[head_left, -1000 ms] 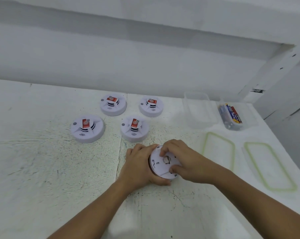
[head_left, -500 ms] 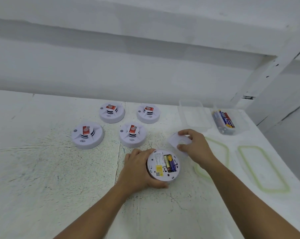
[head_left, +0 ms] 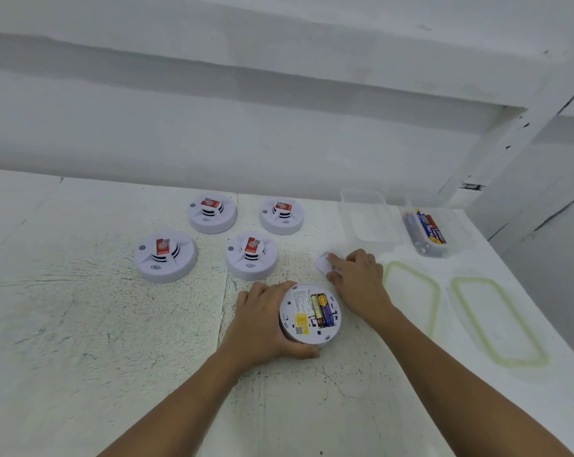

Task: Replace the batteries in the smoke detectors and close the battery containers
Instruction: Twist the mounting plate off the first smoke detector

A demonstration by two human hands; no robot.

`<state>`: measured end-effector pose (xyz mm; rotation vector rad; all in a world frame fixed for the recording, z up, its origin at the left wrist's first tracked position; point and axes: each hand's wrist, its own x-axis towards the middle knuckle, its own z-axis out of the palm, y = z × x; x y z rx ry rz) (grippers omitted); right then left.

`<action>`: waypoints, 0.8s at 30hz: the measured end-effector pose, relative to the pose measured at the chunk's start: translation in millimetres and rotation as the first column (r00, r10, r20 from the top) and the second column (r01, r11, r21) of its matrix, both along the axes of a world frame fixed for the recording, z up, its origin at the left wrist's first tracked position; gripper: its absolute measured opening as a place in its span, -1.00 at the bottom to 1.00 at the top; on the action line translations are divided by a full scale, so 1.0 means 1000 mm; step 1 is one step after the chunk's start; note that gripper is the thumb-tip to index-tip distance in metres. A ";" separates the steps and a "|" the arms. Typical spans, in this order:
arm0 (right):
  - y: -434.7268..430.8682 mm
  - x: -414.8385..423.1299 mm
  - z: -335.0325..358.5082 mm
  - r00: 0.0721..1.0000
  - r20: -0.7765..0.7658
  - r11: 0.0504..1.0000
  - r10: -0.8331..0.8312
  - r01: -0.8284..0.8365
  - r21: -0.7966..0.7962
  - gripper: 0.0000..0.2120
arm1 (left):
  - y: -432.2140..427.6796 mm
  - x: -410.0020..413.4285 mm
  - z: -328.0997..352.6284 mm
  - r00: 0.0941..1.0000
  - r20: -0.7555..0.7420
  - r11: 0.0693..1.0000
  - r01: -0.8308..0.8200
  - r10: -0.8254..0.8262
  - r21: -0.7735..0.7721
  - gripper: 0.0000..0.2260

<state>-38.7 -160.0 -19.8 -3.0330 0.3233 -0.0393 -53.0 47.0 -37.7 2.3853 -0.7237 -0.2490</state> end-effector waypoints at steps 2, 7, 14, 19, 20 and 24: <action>-0.001 -0.001 -0.002 1.000 -0.010 1.000 0.003 -0.004 -0.008 -0.61 | 0.000 0.000 -0.001 1.000 -0.001 1.000 0.011 -0.011 0.014 0.01; -0.001 -0.010 0.001 0.989 0.149 0.989 -0.010 -0.012 0.145 -0.70 | 0.002 -0.001 -0.002 0.998 0.031 0.998 0.053 -0.054 0.042 0.01; 0.025 -0.046 0.034 0.990 0.144 0.790 0.011 -0.096 0.605 -0.89 | -0.001 -0.001 -0.002 0.998 0.054 0.999 0.033 -0.034 0.016 -0.04; 0.032 -0.055 0.029 0.982 0.164 0.866 0.096 -0.164 0.472 -0.91 | -0.002 -0.002 -0.002 0.996 0.081 0.999 0.029 -0.032 0.031 -0.03; 0.032 -0.055 0.028 0.980 0.173 0.870 0.100 -0.170 0.462 -0.92 | -0.002 -0.002 -0.001 0.996 0.079 0.999 0.036 -0.038 0.035 -0.02; 0.031 -0.056 0.026 0.977 0.186 0.881 0.100 -0.174 0.439 -0.93 | -0.001 0.000 -0.003 0.993 0.096 0.997 0.058 -0.063 0.055 0.01</action>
